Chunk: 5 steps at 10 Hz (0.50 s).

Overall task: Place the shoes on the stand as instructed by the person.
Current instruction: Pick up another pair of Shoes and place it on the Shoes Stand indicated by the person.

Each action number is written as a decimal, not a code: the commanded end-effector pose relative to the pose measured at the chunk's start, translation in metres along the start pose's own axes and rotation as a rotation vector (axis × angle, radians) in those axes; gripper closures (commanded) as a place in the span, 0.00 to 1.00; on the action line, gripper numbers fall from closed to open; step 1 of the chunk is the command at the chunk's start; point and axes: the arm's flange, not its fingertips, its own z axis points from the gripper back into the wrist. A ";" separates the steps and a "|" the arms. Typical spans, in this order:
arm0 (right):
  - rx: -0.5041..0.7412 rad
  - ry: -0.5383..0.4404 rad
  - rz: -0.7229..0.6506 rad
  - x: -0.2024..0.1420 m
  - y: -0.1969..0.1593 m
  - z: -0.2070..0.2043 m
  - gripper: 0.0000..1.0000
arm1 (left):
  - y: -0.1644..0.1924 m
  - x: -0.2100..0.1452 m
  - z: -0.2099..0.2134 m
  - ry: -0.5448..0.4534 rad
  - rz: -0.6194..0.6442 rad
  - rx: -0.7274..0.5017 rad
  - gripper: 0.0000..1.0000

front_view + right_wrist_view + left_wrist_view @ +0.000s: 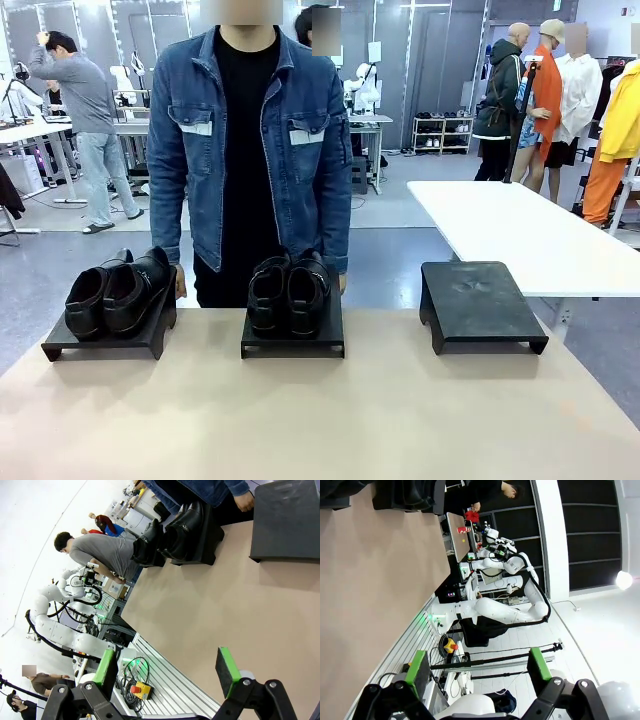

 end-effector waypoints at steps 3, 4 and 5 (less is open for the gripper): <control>0.012 -0.011 0.021 0.001 0.001 0.001 0.00 | -0.003 -0.004 0.000 0.013 0.001 0.010 0.00; 0.012 -0.011 0.021 0.001 0.001 0.001 0.00 | -0.003 -0.004 0.000 0.013 0.001 0.010 0.00; 0.012 -0.011 0.021 0.001 0.001 0.001 0.00 | -0.003 -0.004 0.000 0.013 0.001 0.010 0.00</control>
